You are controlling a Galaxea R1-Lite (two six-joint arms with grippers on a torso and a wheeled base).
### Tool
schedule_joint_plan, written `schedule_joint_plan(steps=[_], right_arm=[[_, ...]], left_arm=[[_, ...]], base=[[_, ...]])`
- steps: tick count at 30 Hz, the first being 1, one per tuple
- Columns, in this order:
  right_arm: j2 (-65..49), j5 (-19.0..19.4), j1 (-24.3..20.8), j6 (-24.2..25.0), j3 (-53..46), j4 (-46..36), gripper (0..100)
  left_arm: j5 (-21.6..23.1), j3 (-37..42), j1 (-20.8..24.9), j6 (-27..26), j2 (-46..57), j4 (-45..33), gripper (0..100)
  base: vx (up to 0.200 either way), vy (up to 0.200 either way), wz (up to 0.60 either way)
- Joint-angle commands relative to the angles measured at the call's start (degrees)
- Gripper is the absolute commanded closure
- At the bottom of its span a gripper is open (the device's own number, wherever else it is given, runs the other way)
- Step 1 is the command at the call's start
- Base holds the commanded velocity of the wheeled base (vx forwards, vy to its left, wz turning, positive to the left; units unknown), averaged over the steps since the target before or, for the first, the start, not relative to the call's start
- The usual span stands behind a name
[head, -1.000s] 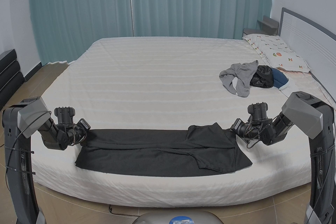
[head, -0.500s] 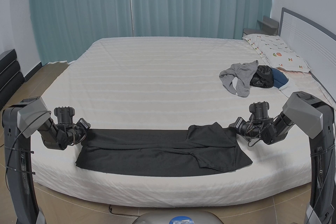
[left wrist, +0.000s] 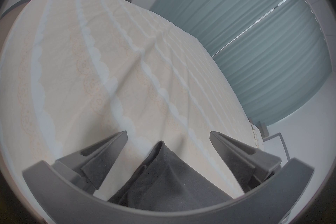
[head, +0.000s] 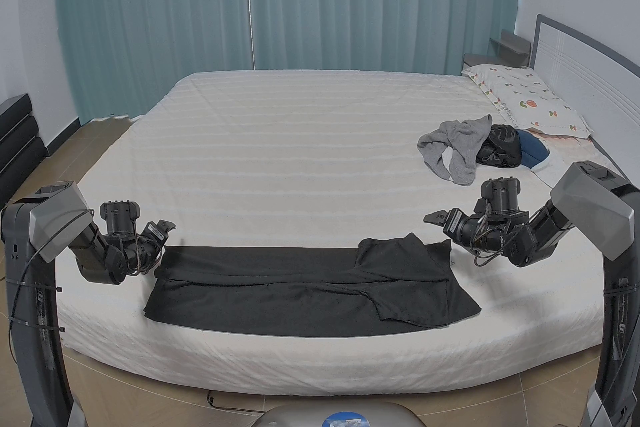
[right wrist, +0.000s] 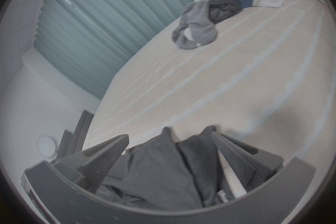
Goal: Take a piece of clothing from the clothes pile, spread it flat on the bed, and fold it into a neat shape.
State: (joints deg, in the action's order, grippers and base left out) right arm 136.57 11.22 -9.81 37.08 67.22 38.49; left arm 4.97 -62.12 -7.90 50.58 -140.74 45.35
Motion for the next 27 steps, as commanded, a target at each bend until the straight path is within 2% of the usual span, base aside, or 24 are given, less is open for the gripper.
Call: schedule_joint_plan(steps=[1, 7, 20, 21, 27], right_arm=[[-0.8, 0.8, -1.6, -0.7, -0.9, -0.1, 0], [3.3, 0.6, -2.6, -5.2, -1.2, 0.1, 0], [3.3, 0.9, -2.7, -5.7, -1.4, 0.0, 0], [3.4, 0.9, -2.7, -5.8, -1.5, 0.0, 100], [2.6, 0.9, -2.5, -7.0, -3.2, -0.3, 100]], left_arm=[[0.0, 1.1, -0.6, 0.2, 1.2, 0.0, 0], [0.0, 1.2, -0.7, 0.2, 1.2, 0.1, 0], [0.0, 1.3, -0.7, 0.2, 1.2, 0.1, 0], [0.0, 1.3, -0.7, 0.2, 1.2, 0.1, 0], [0.0, 1.2, -1.2, 0.2, 1.2, -0.3, 0]], base=[[0.000, 0.000, 0.00], [0.000, 0.000, 0.00], [0.000, 0.000, 0.00], [0.000, 0.000, 0.00], [0.000, 0.000, 0.00]])
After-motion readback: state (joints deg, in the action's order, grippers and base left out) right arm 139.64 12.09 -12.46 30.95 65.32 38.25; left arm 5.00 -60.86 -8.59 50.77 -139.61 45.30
